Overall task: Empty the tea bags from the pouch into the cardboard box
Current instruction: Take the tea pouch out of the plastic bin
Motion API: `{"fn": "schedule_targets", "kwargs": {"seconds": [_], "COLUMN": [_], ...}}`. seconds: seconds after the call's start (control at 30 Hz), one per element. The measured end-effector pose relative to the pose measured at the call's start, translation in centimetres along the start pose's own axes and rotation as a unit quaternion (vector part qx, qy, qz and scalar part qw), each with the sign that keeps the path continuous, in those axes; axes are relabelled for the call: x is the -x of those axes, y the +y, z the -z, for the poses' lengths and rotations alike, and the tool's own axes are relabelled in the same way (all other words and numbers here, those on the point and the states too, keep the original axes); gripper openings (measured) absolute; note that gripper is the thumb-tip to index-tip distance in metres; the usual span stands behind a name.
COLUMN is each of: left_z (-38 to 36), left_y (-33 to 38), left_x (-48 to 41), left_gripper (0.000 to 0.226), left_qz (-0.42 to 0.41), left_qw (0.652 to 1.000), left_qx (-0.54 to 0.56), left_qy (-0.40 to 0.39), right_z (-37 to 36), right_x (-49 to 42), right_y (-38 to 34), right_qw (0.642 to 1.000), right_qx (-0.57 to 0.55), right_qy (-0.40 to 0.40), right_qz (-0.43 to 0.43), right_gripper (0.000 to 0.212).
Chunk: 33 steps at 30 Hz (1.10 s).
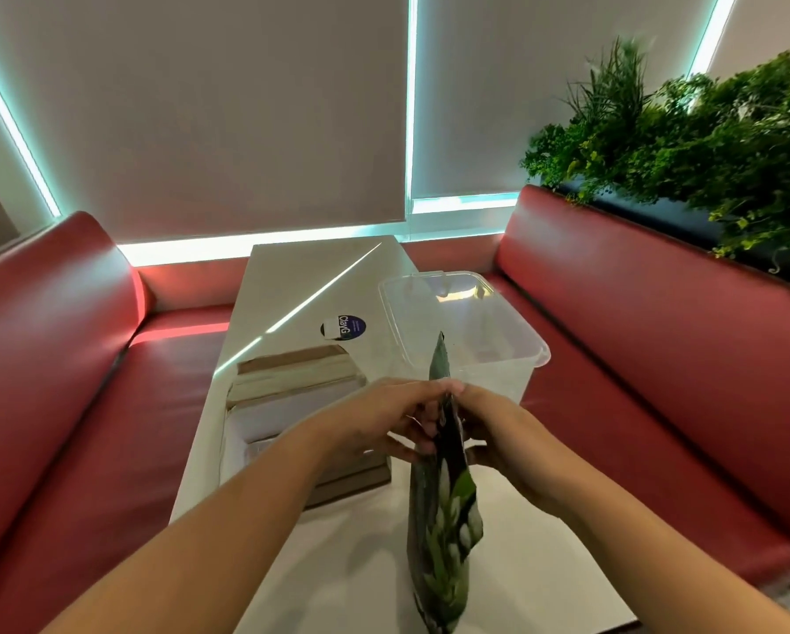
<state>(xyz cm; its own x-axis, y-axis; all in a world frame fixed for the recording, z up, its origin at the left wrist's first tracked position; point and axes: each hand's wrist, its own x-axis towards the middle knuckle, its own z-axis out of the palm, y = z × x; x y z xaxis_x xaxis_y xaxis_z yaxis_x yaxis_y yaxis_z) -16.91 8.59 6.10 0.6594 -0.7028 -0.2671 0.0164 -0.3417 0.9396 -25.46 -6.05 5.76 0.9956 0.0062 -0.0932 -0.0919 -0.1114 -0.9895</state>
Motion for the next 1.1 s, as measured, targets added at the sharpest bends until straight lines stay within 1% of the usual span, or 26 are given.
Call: {"fn": "schedule_targets", "kwargs": {"seconds": [0.03, 0.13, 0.37, 0.57, 0.67, 0.83, 1.0, 1.1], "left_z": [-0.2, -0.7, -1.3, -1.7, -2.0, -2.3, -2.2, -2.4], "left_y": [-0.1, 0.3, 0.7, 1.1, 1.5, 1.4, 1.0, 0.6], "left_x": [-0.1, -0.1, 0.3, 0.5, 0.7, 0.8, 0.8, 1.0], "left_gripper": [0.055, 0.049, 0.047, 0.039, 0.035, 0.032, 0.027, 0.023], "left_qz": [0.002, 0.007, 0.006, -0.002, -0.003, -0.037, -0.084, -0.096], "left_qw": [1.0, 1.0, 0.999, 0.998, 0.997, 0.995, 0.992, 0.992], "left_qx": [0.005, 0.019, 0.02, 0.026, 0.024, 0.003, -0.006, 0.016], "left_qy": [0.004, 0.022, 0.04, 0.06, 0.072, 0.088, 0.092, 0.077], "right_z": [0.0, 0.3, 0.4, 0.5, 0.4, 0.1, -0.2, -0.7], "right_x": [0.1, 0.1, 0.2, 0.2, 0.2, 0.0, -0.4, -0.5], "right_y": [-0.1, -0.1, 0.3, 0.5, 0.2, -0.1, 0.3, 0.8], "right_qw": [1.0, 1.0, 1.0, 1.0, 1.0, 0.999, 0.996, 0.994], "right_qx": [-0.002, -0.001, -0.017, -0.021, 0.003, 0.041, 0.057, 0.049], "right_qy": [-0.004, -0.014, -0.02, -0.014, -0.011, -0.01, 0.024, 0.052], "right_qz": [0.001, -0.004, -0.009, -0.004, 0.007, 0.033, 0.068, 0.082], "right_gripper": [0.035, 0.035, 0.038, 0.031, 0.027, 0.027, 0.027, 0.03]}}
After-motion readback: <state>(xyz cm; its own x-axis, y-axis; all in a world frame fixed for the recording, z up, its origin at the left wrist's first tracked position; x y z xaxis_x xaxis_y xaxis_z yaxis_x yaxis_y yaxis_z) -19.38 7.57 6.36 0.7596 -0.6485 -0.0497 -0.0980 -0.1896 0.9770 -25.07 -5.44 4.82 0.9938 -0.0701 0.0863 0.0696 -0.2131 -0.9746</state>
